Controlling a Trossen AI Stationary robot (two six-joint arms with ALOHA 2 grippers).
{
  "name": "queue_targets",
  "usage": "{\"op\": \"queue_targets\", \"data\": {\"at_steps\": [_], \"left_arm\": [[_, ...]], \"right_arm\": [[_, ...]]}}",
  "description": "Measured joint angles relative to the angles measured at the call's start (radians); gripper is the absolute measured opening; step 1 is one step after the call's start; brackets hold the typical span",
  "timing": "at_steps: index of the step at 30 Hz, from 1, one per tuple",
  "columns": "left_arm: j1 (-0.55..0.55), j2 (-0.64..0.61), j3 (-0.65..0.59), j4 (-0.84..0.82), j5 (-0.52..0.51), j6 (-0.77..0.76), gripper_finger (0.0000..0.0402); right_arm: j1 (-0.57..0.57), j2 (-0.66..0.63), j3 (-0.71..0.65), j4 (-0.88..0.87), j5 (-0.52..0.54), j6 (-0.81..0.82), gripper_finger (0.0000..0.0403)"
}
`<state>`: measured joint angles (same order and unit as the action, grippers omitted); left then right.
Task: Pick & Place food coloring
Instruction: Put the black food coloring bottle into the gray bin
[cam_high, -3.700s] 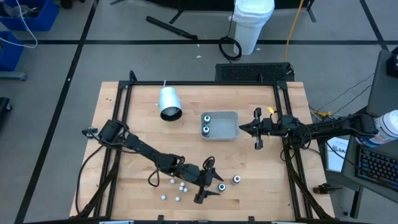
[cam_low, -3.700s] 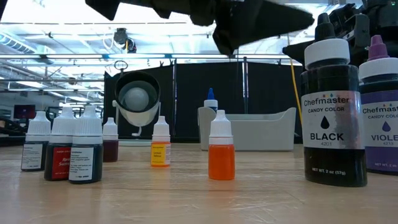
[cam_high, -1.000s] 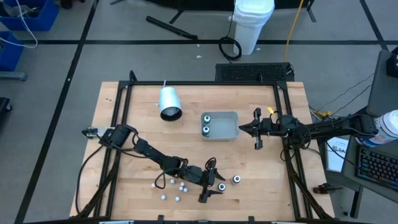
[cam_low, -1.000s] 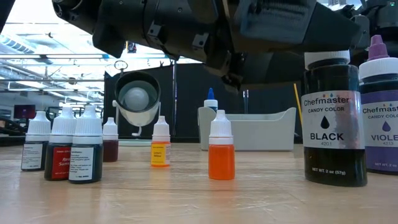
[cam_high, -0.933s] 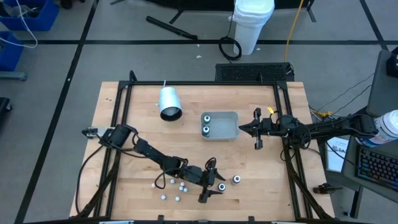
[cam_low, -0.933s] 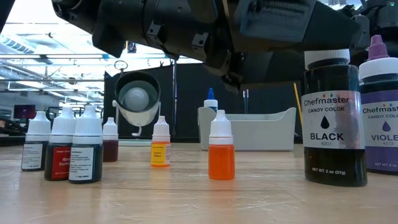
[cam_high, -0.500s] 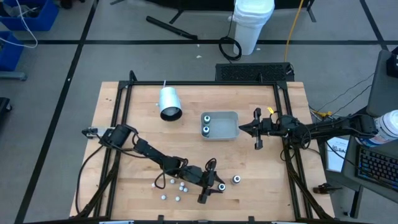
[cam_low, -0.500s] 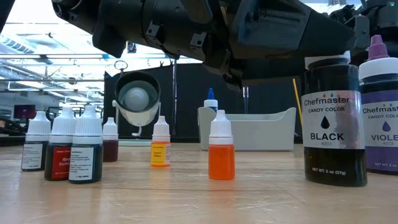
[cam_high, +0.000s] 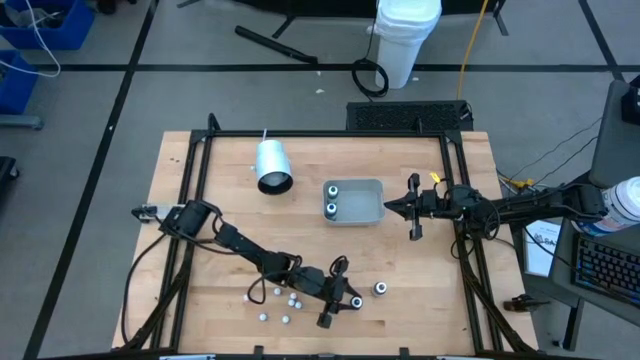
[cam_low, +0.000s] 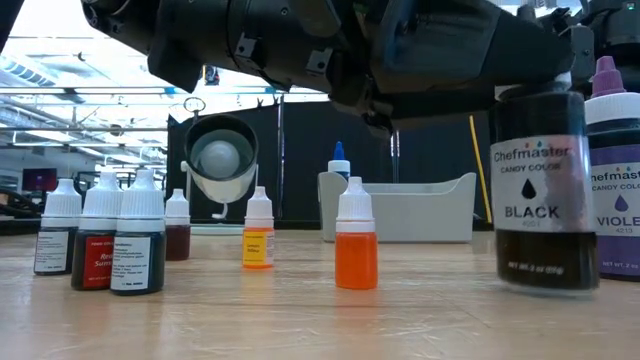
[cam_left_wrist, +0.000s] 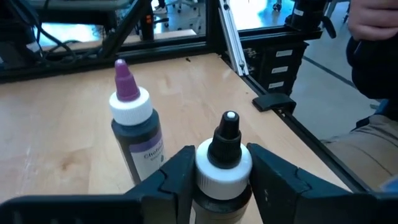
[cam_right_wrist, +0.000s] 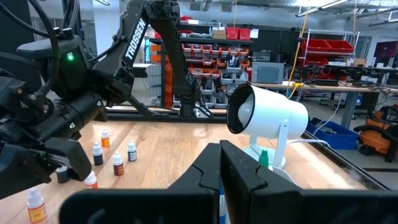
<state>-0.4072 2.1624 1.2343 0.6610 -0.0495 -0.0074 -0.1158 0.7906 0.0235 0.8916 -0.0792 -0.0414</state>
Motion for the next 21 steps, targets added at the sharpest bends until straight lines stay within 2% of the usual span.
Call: {"op": "queue_targets", "data": {"at_steps": [5,11,17,21], "left_arm": [[0.007,-0.035,0.0,-0.008,-0.001,0.025,0.0133],[0.033,-0.151,0.0,-0.167,-0.022,0.042,0.0126],[0.061,-0.289,0.0,-0.296,-0.057,0.129,0.0154],[0.088,-0.372,0.0,-0.348,-0.086,0.178,0.013]], "right_arm": [[0.0,0.0,0.0,-0.006,0.0,0.0,0.0],[0.0,0.0,0.0,-0.007,0.0,0.002,0.0],[0.0,-0.001,0.0,-0.01,0.001,0.002,0.0],[0.0,0.0,0.0,-0.008,0.003,0.002,0.0]]}}
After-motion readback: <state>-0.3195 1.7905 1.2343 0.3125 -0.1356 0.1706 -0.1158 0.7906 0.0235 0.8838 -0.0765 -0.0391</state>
